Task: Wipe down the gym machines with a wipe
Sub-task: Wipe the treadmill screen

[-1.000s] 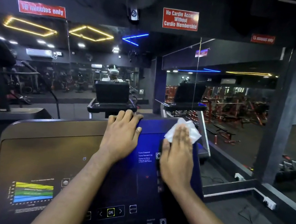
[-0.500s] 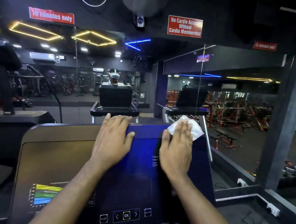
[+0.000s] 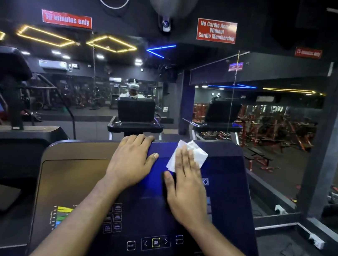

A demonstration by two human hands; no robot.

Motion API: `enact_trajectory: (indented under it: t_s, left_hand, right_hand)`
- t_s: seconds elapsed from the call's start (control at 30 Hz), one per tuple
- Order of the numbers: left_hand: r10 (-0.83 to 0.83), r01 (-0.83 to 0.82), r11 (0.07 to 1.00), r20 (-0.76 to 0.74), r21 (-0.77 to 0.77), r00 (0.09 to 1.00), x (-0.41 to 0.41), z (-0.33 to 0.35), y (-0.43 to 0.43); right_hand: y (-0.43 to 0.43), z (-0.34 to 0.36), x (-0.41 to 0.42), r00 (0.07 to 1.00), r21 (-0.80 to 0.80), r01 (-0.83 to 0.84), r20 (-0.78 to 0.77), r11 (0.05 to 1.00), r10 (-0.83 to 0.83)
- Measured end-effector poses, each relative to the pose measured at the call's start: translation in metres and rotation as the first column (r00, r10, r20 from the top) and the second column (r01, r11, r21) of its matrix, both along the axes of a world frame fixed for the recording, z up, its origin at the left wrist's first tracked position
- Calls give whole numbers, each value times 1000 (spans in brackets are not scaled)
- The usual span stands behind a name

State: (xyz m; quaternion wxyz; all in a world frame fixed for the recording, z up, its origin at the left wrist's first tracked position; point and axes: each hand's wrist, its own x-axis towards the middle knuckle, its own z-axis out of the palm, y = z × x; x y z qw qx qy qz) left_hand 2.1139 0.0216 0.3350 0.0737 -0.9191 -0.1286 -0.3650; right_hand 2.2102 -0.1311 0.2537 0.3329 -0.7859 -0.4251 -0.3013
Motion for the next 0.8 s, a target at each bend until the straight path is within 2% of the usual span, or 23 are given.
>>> enact_trajectory:
  t_s: [0.07,0.13,0.2,0.27,0.3,0.37,0.43,0.57,0.63,0.73,0.8]
  left_hand:
    - [-33,33,999,-19,1,999,-6,2,2]
    - [-21,21,1000,-8,8,1000,-13,3,7]
    - [32,-32,999,46,-13,998,-22,1,15]
    - [82,-78,996,96,-41,992,-30,-3,23]
    - [92,-88,995,104,-43,990,-33,-5,27]
    - [83,-80,996,81,-41,993,-37,-6,30]
    - [58,-57,998,63,-22,996,-42,-6,34]
    - [66,-65,998,68,-17,995,-56,-7,42]
    - [80,-78,997,69,-27,994,-62,-8,45]
    - [90,-88,996,68,-33,994,-66,-9,47]
    - [101,-96,994,95,-55,990,-71,-9,51]
  right_hand:
    - [-10,-7,12,996,59,91,-28,994,-89]
    - [-8,8,27,965,175,229,-169,958,-200]
    - [6,29,26,950,217,241,-251,946,-184]
    - [21,30,5,990,164,88,-120,982,-69]
    - [24,23,-9,999,89,13,-39,996,-10]
    - [17,2,-23,998,-36,-47,30,998,48]
    - [9,-9,-17,1000,16,15,11,1000,-15]
    - [29,20,-1,964,205,202,-216,958,-157]
    - [45,30,-15,982,180,114,-171,977,-83]
    - [41,9,-46,997,-24,-80,-6,997,79]
    - [28,-8,-45,998,-45,-54,22,997,56]
